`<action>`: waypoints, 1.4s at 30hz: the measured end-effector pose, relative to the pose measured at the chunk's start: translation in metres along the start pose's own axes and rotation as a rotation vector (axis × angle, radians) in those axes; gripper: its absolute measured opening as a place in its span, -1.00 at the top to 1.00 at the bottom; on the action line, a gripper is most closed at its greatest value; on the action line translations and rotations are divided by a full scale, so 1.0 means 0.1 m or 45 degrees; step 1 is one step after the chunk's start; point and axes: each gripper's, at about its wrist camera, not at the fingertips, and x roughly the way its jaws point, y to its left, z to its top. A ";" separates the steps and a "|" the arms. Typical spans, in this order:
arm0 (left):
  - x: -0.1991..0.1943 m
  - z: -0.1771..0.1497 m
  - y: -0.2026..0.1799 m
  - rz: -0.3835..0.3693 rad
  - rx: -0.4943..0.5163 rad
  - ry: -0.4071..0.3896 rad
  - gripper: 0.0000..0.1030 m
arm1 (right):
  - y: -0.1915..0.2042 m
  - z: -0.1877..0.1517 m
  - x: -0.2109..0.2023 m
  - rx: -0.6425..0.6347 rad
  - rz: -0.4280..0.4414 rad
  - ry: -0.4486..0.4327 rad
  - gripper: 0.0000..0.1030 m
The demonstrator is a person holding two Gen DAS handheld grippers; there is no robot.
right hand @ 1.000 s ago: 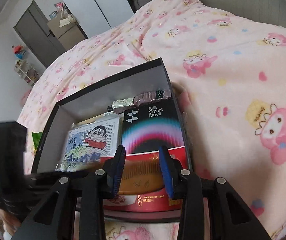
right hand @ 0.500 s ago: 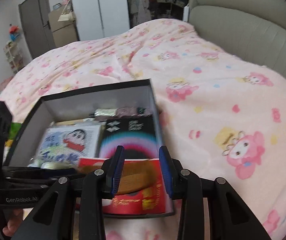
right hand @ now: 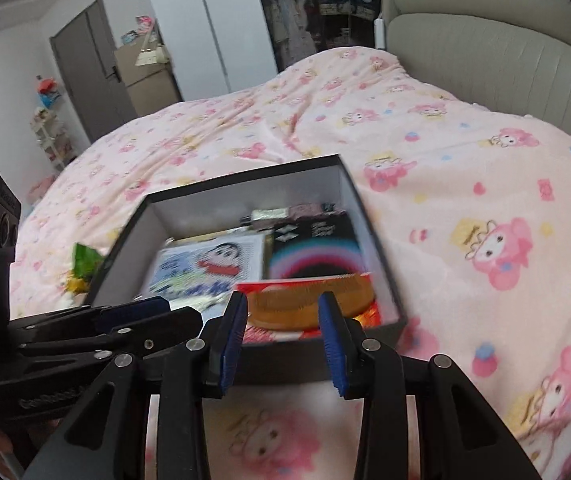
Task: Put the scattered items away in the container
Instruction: 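Move the open left gripper back to the items on the bedspread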
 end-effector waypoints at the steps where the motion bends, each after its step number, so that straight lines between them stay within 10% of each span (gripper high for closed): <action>1: -0.09 -0.04 0.01 -0.005 -0.006 -0.008 0.07 | 0.02 -0.02 -0.04 0.002 0.019 0.004 0.36; 12: -0.69 -0.39 0.40 0.075 -0.087 0.007 0.08 | 0.78 -0.27 -0.14 -0.098 0.224 0.097 0.37; 26: -1.21 -0.65 2.12 0.322 -0.546 0.041 0.06 | 1.92 -0.46 0.73 -0.242 0.509 0.425 0.34; 29: -1.20 -0.70 2.45 0.308 -0.608 0.079 0.06 | 2.06 -0.57 0.97 -0.251 0.504 0.517 0.34; 33: -1.08 -0.73 2.83 0.066 -0.724 0.166 0.02 | 2.27 -0.63 1.29 -0.254 0.487 0.611 0.34; 42: -0.50 -0.57 3.12 0.061 -0.915 0.390 0.01 | 2.27 -0.78 1.79 -0.106 0.368 0.684 0.16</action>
